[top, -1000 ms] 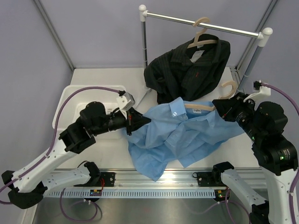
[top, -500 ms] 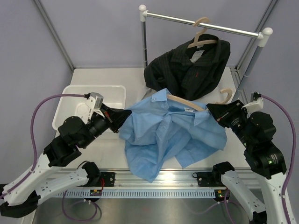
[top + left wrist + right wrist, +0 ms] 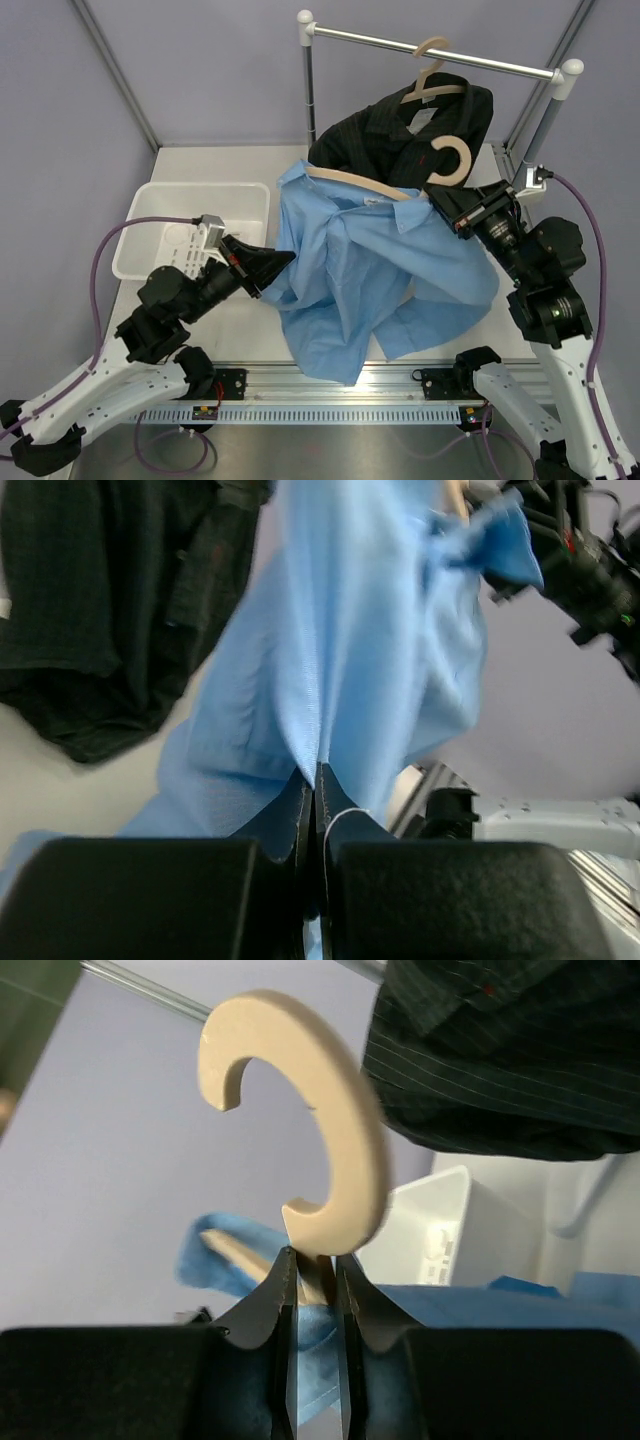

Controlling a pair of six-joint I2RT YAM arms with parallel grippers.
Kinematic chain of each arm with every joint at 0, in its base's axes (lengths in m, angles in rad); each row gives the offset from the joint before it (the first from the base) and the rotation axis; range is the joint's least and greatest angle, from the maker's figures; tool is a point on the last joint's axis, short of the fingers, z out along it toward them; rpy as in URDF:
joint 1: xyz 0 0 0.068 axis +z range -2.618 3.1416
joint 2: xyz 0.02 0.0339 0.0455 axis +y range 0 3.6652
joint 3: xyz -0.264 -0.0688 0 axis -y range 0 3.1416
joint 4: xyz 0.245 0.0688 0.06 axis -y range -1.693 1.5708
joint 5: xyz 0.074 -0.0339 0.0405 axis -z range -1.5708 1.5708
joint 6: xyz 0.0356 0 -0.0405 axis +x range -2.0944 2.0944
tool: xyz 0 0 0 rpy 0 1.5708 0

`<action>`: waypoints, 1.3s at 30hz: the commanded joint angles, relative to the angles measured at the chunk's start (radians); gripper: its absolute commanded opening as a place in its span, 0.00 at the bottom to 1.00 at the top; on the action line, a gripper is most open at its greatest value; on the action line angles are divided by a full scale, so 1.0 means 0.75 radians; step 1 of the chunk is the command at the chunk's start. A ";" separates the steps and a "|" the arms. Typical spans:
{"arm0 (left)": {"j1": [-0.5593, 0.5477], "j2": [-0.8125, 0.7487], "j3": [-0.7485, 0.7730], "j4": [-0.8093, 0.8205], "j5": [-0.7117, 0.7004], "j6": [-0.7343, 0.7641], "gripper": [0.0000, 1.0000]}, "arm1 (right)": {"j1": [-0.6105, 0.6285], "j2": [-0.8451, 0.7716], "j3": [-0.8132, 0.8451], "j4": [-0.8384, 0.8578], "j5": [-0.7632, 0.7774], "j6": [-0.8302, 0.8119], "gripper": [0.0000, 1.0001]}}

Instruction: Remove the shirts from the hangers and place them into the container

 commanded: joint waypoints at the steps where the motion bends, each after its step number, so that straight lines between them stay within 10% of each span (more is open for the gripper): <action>1: 0.003 0.009 -0.144 0.310 0.266 -0.112 0.00 | -0.021 0.032 0.031 0.492 -0.047 0.294 0.00; 9: -0.101 0.098 -0.214 0.565 0.336 -0.174 0.00 | -0.019 0.097 0.019 0.576 -0.100 0.308 0.00; 24: -0.181 0.095 0.160 0.103 0.201 0.008 0.00 | -0.019 0.057 0.167 0.038 -0.206 -0.262 0.00; 33: -0.185 0.231 0.250 0.149 0.454 0.006 0.31 | -0.021 0.036 0.179 -0.015 -0.286 -0.373 0.00; 39: -0.195 0.260 0.254 0.233 0.546 -0.027 0.00 | -0.019 0.036 0.142 0.001 -0.323 -0.414 0.00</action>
